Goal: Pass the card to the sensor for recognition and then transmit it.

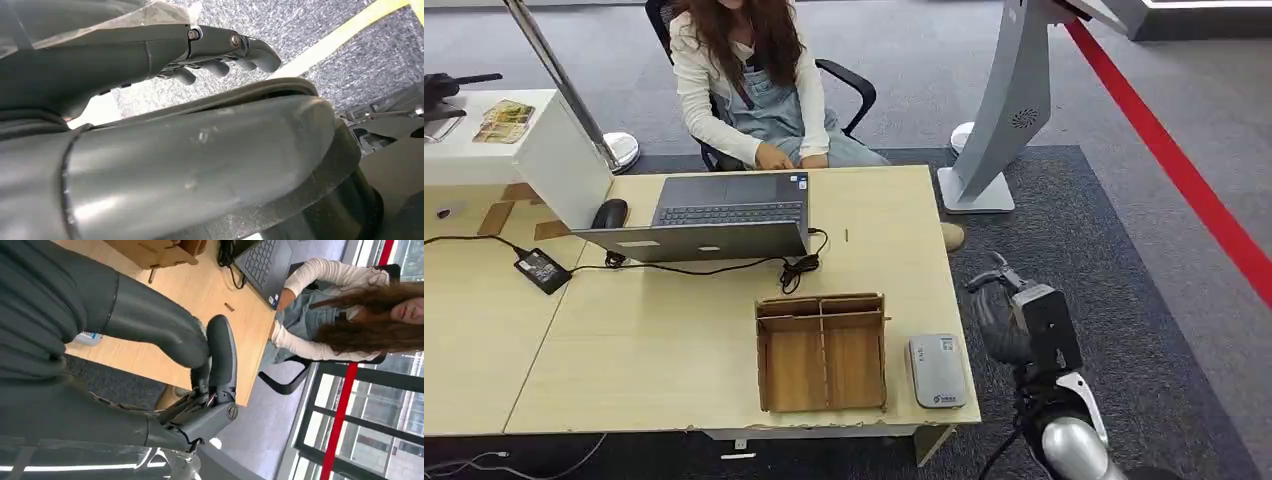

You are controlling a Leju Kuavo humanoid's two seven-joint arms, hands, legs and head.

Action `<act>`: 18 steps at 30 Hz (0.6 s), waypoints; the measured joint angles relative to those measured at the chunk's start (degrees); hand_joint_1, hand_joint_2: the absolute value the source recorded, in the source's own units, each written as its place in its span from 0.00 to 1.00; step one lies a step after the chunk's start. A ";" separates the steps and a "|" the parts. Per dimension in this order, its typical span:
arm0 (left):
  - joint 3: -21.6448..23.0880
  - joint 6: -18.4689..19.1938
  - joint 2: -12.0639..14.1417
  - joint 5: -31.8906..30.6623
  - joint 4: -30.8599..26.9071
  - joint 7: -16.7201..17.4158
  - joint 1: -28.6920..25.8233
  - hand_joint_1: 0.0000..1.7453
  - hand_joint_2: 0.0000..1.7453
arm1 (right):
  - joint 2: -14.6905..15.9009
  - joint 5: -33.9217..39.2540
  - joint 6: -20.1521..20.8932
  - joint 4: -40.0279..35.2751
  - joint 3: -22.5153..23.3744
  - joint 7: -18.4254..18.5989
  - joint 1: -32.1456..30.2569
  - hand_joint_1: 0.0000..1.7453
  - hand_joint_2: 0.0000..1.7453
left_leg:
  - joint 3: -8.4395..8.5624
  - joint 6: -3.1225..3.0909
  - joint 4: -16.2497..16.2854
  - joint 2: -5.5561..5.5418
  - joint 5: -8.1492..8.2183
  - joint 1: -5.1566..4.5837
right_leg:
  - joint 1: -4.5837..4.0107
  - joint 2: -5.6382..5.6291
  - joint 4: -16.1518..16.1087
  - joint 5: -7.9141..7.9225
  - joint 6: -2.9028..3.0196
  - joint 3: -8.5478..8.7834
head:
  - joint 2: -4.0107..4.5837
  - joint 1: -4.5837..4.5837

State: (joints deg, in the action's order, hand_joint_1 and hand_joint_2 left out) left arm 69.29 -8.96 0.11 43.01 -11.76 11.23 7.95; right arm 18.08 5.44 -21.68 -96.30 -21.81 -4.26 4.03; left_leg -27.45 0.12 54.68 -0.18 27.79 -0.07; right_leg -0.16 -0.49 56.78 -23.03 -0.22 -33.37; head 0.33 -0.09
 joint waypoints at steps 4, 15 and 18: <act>0.15 -0.15 0.00 -0.20 0.00 -0.02 0.03 0.00 0.00 | 0.00 0.07 0.19 0.00 0.00 0.00 0.00 1.00 1.00 | 0.00 0.00 0.00 0.00 0.00 0.00 | 0.00 0.00 0.00 0.00 0.00 0.00 | 0.00 0.00; 0.35 -0.31 0.04 -0.37 0.00 -0.07 0.04 0.00 0.00 | 0.02 0.20 0.39 0.00 0.00 0.00 0.00 1.00 1.00 | 0.00 0.00 0.00 0.00 0.00 0.00 | 0.00 0.00 0.00 0.00 0.00 0.00 | 0.00 0.00; 0.37 -0.55 0.07 -0.48 0.00 -0.28 0.05 0.00 0.00 | 0.02 0.20 0.79 0.00 0.00 0.00 0.00 1.00 1.00 | 0.00 0.00 0.00 0.00 0.00 0.00 | 0.00 0.00 0.00 0.00 0.00 0.00 | 0.00 0.00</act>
